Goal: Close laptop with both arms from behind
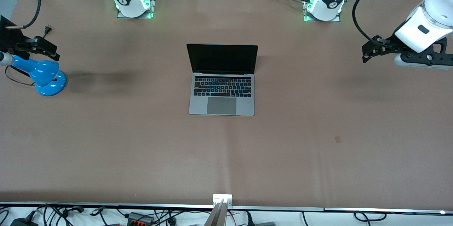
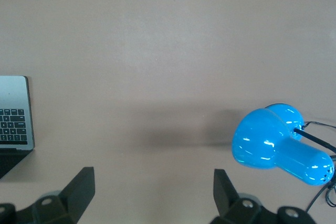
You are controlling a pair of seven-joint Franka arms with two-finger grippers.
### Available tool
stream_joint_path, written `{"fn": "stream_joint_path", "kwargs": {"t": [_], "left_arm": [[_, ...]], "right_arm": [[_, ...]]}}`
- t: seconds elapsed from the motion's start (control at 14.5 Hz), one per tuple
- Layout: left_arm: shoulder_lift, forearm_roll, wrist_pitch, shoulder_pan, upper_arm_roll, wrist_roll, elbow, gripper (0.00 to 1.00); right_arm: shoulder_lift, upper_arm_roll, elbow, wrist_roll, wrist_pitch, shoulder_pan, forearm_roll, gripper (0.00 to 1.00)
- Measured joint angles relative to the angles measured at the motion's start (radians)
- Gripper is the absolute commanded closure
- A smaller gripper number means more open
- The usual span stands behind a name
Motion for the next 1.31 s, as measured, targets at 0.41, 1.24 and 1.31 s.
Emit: {"fn": "stream_joint_path", "kwargs": {"t": [0.41, 1.24, 1.31], "left_arm": [[0.0, 0.0, 0.0, 0.0, 0.0, 0.0, 0.0, 0.0], [0.07, -0.001, -0.085, 0.0, 0.0, -0.001, 0.006, 0.0], [0.094, -0.001, -0.085, 0.0, 0.001, 0.0, 0.016, 0.0]], "right_arm": [[0.0, 0.001, 0.0, 0.0, -0.007, 0.0, 0.0, 0.0], [0.004, 0.011, -0.007, 0.0, -0.037, 0.023, 0.001, 1.0], [0.006, 0.012, -0.009, 0.0, -0.045, 0.03, 0.002, 1.0]]}}
